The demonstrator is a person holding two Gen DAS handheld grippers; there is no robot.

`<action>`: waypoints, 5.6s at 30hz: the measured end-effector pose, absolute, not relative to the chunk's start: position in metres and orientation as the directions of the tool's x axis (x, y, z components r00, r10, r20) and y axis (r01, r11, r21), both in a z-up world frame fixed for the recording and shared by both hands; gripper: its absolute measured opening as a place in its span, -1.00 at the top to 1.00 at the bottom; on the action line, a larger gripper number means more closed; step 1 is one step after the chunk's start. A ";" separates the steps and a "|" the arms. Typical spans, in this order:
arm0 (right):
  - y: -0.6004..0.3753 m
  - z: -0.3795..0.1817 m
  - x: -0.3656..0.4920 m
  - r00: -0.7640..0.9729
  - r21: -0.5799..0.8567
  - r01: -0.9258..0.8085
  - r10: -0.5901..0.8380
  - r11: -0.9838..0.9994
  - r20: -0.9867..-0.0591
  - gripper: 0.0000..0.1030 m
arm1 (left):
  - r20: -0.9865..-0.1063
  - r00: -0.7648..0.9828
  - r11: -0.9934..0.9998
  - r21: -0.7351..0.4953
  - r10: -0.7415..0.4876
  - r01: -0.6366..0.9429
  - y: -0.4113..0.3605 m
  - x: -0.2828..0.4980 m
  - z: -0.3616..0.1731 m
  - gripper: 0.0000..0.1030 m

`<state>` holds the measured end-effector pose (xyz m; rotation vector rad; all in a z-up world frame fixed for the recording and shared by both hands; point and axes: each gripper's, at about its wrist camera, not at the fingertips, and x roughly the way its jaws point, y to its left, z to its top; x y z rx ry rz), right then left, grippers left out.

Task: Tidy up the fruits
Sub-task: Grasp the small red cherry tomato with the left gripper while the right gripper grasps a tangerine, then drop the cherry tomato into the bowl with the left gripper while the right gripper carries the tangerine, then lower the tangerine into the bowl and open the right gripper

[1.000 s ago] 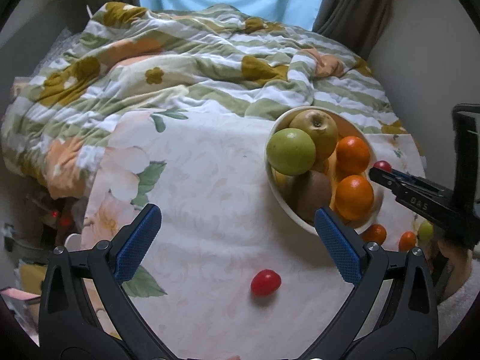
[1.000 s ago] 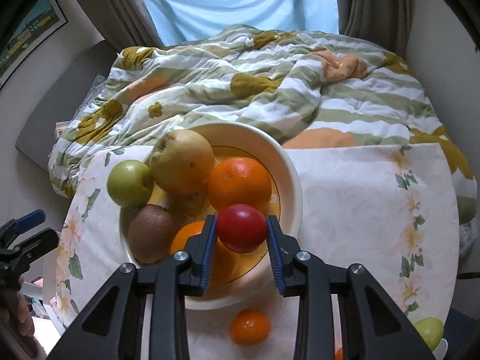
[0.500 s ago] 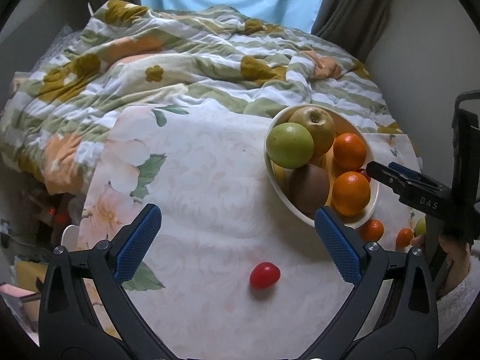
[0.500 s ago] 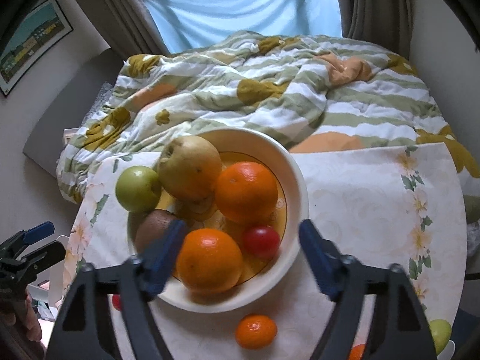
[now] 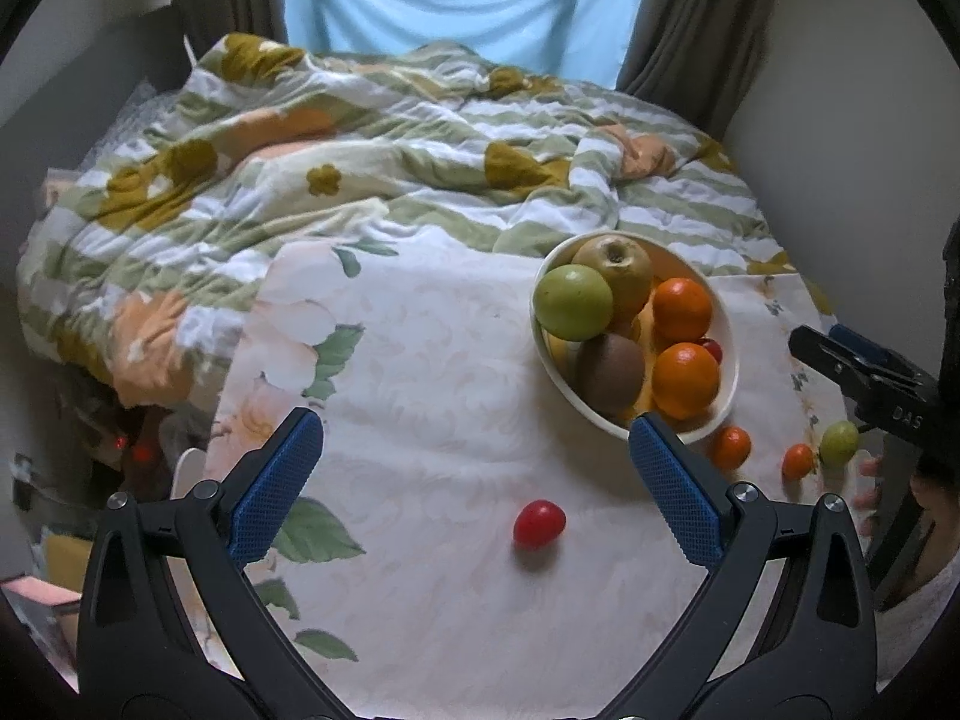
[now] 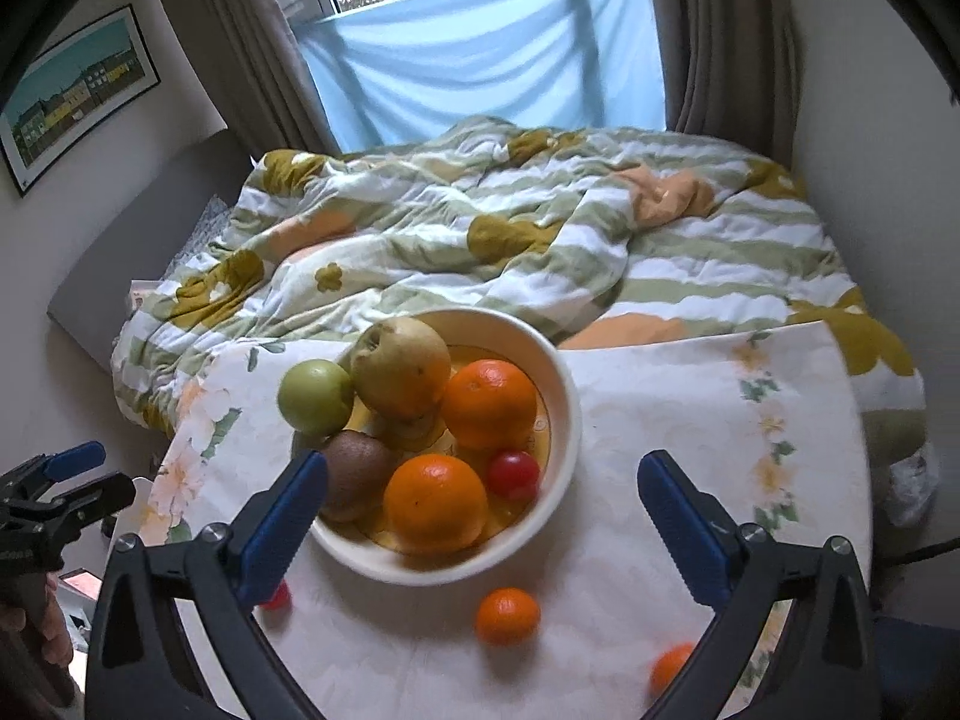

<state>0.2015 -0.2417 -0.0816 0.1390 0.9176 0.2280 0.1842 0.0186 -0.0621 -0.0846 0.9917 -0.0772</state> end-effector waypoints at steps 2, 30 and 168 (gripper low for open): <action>-0.244 -0.072 0.191 0.578 0.191 -0.131 0.232 0.973 -0.782 -0.99 | -0.830 0.549 0.995 -0.098 -0.097 0.028 0.020 0.179 -0.056 -1.00; -0.291 -0.118 0.086 0.582 0.066 -0.007 0.058 0.998 -0.811 -0.99 | -0.855 0.504 0.992 -0.085 -0.120 0.092 -0.035 0.118 -0.130 -0.90; -0.190 -0.128 0.262 0.467 0.214 -0.259 0.316 0.942 -0.826 0.34 | -0.901 0.419 0.989 -0.063 -0.115 0.137 0.007 0.239 -0.120 -1.00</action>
